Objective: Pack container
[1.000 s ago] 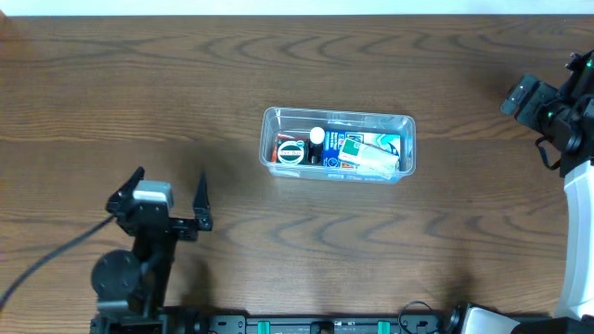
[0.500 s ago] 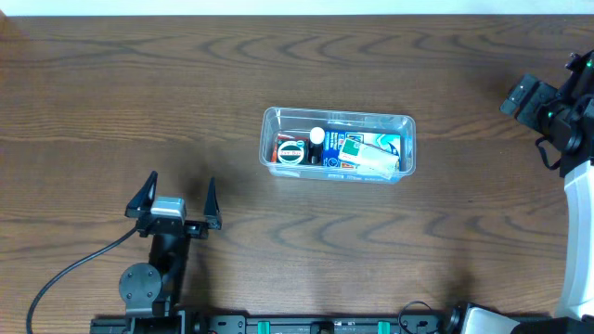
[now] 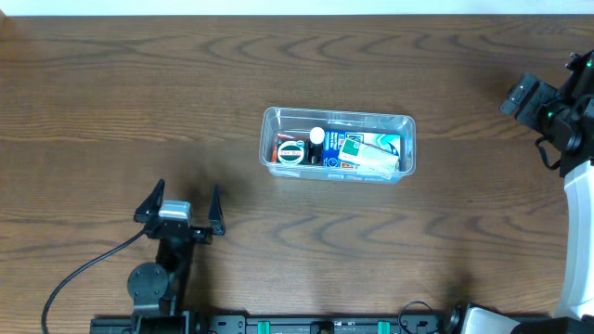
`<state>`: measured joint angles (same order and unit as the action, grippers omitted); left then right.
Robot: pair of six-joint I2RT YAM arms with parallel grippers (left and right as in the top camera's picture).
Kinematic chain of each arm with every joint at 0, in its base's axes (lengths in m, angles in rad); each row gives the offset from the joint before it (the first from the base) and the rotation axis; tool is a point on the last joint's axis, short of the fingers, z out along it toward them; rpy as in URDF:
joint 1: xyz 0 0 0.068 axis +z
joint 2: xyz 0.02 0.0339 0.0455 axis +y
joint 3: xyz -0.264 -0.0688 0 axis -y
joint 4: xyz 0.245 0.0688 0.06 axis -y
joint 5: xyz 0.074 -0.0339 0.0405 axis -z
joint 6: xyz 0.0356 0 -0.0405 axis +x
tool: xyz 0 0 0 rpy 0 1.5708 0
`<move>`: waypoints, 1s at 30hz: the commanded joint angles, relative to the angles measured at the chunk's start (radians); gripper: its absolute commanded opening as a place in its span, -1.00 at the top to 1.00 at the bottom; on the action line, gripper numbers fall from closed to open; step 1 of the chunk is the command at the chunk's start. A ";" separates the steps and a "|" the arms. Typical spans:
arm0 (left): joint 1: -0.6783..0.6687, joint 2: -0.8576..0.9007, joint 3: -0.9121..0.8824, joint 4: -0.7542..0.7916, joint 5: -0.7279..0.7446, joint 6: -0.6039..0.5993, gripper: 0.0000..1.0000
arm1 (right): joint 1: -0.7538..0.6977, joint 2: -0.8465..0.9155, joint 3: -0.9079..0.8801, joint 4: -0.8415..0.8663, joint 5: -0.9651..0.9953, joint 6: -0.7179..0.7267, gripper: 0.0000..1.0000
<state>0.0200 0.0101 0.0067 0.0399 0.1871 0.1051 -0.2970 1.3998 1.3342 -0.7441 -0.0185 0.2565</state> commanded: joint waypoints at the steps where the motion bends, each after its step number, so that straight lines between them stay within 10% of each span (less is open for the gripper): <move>1: 0.007 -0.009 -0.003 -0.081 -0.008 -0.002 -0.96 | -0.003 -0.001 0.008 -0.001 0.003 0.012 -0.98; 30: 0.007 -0.006 -0.003 -0.096 -0.018 -0.002 -0.96 | -0.003 -0.001 0.008 -0.001 0.003 0.012 -0.98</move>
<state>0.0200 0.0101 0.0193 -0.0189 0.1574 0.1051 -0.2970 1.3998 1.3342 -0.7441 -0.0185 0.2565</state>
